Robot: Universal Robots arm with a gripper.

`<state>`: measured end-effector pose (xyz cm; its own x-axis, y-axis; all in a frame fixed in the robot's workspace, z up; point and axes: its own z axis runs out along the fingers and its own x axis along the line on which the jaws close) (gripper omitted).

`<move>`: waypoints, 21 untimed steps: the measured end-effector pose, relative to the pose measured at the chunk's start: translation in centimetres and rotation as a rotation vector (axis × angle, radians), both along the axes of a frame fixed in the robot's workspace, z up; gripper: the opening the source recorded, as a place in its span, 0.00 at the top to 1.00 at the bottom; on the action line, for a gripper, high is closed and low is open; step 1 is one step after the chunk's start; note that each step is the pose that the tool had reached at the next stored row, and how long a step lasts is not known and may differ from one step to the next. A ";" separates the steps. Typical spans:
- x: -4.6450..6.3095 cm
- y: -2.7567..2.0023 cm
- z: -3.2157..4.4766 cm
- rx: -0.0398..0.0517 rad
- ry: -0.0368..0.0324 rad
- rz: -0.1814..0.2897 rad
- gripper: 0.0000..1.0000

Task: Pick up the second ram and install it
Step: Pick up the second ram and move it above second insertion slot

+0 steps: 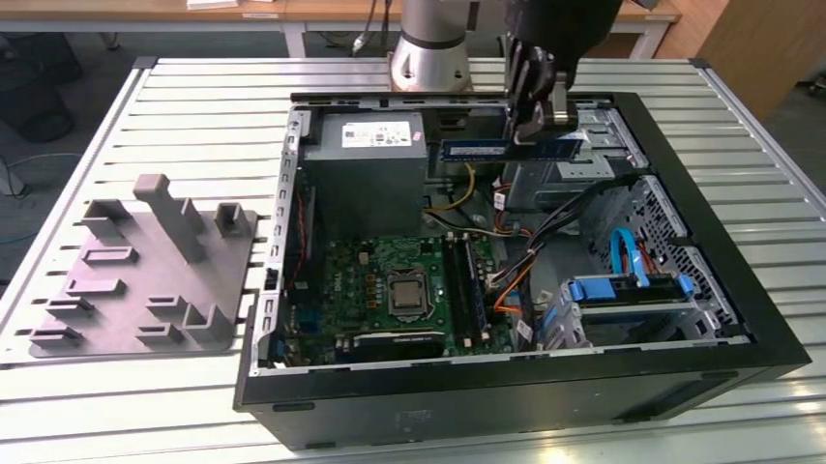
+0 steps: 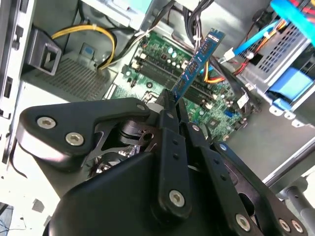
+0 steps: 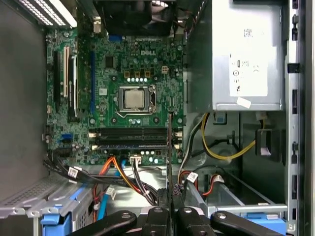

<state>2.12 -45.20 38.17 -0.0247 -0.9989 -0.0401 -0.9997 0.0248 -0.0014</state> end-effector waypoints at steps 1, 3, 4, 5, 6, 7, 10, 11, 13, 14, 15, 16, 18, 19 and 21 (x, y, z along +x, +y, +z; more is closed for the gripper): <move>0.2 0.03 -0.01 -0.0001 0.0001 0.000 0.86; 0.7 0.09 -0.02 0.0000 0.0001 0.000 0.86; 0.9 0.13 -0.03 0.0000 0.0002 0.000 0.86; 1.1 0.16 -0.03 -0.0001 0.0002 0.000 0.86; 1.3 0.19 -0.05 0.0000 0.0002 0.000 0.86; 1.5 0.22 -0.05 0.0000 0.0003 0.000 0.86; 2.1 0.32 -0.08 0.0000 0.0004 0.000 0.86; 2.3 0.36 -0.09 0.0000 0.0004 0.000 0.86; 2.7 0.43 -0.11 0.0000 0.0005 0.000 0.86; 3.0 0.47 -0.12 0.0000 0.0005 0.000 0.86; 3.2 0.51 -0.13 0.0000 0.0005 0.000 0.86; 3.4 0.55 -0.14 0.0000 0.0006 0.000 0.86; 3.8 0.64 -0.16 0.0000 0.0007 0.000 0.86; 4.0 0.69 -0.17 -0.0001 0.0008 0.000 0.86; 4.5 0.79 -0.20 0.0000 0.0009 0.000 0.86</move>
